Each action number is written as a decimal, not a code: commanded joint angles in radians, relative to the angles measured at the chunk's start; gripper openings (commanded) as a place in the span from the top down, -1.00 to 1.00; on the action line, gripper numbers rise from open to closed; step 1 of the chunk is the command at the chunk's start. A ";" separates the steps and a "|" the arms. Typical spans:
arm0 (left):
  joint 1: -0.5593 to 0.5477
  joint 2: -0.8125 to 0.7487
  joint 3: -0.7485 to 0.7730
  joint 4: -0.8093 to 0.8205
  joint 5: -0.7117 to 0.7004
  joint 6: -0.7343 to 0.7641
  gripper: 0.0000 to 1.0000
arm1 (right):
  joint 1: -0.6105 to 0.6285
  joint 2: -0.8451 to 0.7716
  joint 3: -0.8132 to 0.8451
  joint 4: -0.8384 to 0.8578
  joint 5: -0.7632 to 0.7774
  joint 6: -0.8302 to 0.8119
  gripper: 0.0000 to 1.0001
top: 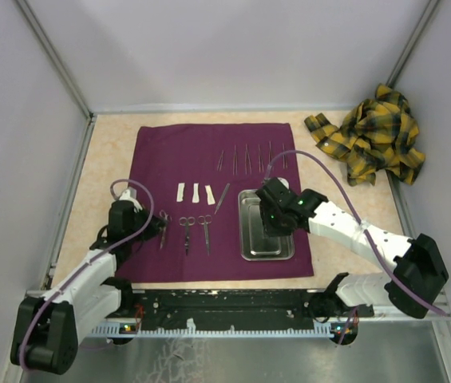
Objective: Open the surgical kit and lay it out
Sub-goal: Place the medical item in the surgical kit.
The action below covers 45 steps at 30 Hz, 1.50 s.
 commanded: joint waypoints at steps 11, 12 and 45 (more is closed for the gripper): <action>0.017 0.058 0.056 -0.097 -0.005 0.006 0.79 | 0.016 -0.013 0.015 0.026 0.012 -0.006 0.34; 0.017 0.062 0.058 -0.101 -0.006 0.004 0.76 | 0.017 -0.013 0.014 0.026 0.012 -0.005 0.34; 0.044 -0.135 0.349 -0.352 0.078 0.045 -0.99 | 0.051 0.665 0.685 0.098 0.115 -0.052 0.53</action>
